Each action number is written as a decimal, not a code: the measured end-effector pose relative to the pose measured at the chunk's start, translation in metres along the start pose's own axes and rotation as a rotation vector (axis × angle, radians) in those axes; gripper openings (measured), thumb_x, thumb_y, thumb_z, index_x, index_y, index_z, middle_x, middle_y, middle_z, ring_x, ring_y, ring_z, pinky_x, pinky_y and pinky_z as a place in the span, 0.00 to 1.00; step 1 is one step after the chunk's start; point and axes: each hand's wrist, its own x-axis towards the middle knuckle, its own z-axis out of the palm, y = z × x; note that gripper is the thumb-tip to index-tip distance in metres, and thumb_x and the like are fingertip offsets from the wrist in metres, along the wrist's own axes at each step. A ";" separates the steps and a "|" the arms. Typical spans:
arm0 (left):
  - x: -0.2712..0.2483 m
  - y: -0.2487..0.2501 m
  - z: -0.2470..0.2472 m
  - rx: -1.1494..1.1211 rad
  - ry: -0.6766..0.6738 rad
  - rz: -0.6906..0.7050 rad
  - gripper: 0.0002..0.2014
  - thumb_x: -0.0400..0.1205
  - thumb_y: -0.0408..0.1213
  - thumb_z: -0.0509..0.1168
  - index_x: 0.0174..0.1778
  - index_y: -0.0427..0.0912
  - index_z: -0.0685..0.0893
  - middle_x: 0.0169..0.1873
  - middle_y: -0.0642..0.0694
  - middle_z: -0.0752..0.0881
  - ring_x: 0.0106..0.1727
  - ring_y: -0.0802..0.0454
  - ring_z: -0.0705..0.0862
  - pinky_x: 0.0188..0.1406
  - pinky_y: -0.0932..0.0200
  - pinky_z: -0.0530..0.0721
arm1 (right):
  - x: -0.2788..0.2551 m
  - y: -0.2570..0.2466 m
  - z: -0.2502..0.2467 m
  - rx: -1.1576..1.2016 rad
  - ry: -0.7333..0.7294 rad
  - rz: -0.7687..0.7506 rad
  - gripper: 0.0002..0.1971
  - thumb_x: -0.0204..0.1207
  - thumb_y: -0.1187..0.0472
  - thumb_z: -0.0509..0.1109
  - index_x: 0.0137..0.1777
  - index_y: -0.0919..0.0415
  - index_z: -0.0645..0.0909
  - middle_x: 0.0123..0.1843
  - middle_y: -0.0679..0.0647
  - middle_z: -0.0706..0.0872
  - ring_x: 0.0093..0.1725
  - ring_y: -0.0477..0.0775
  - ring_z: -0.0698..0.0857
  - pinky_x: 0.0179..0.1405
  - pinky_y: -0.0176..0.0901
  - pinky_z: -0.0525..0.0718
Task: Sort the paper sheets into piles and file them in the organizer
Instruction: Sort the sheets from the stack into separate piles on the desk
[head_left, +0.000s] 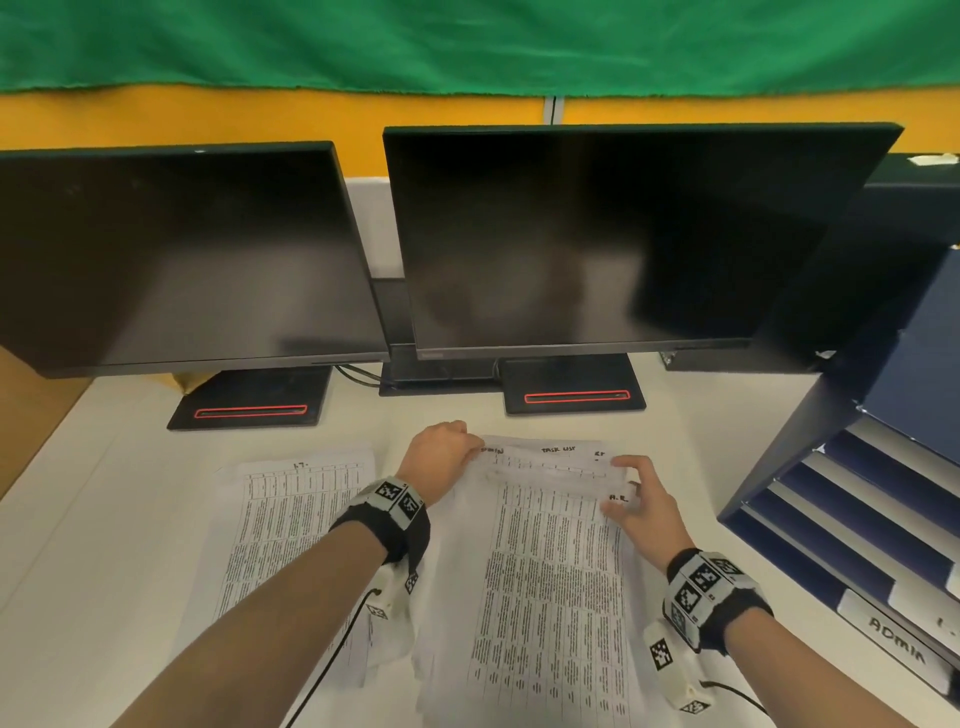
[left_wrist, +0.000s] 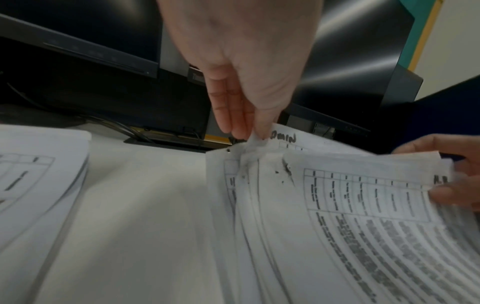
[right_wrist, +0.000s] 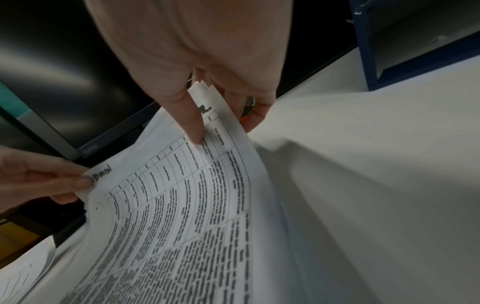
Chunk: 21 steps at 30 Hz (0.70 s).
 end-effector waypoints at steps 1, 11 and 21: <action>-0.003 -0.001 0.001 -0.058 0.023 0.016 0.14 0.86 0.41 0.57 0.61 0.48 0.86 0.47 0.45 0.84 0.48 0.46 0.81 0.45 0.58 0.76 | 0.001 0.000 0.000 -0.049 -0.011 -0.021 0.15 0.74 0.71 0.69 0.53 0.50 0.75 0.50 0.47 0.83 0.47 0.48 0.83 0.41 0.34 0.79; -0.015 -0.008 0.006 -0.520 -0.250 0.013 0.07 0.82 0.35 0.63 0.44 0.45 0.87 0.54 0.50 0.88 0.53 0.52 0.83 0.50 0.64 0.81 | 0.007 0.006 0.006 -0.133 0.005 -0.106 0.11 0.67 0.73 0.74 0.33 0.57 0.82 0.53 0.53 0.84 0.52 0.46 0.80 0.62 0.43 0.73; 0.008 0.002 0.017 -0.276 -0.208 -0.383 0.14 0.81 0.34 0.60 0.63 0.40 0.74 0.59 0.42 0.75 0.57 0.42 0.80 0.56 0.54 0.84 | 0.005 0.004 0.007 -0.084 -0.004 -0.062 0.13 0.70 0.73 0.73 0.32 0.53 0.81 0.42 0.52 0.86 0.44 0.38 0.78 0.46 0.26 0.70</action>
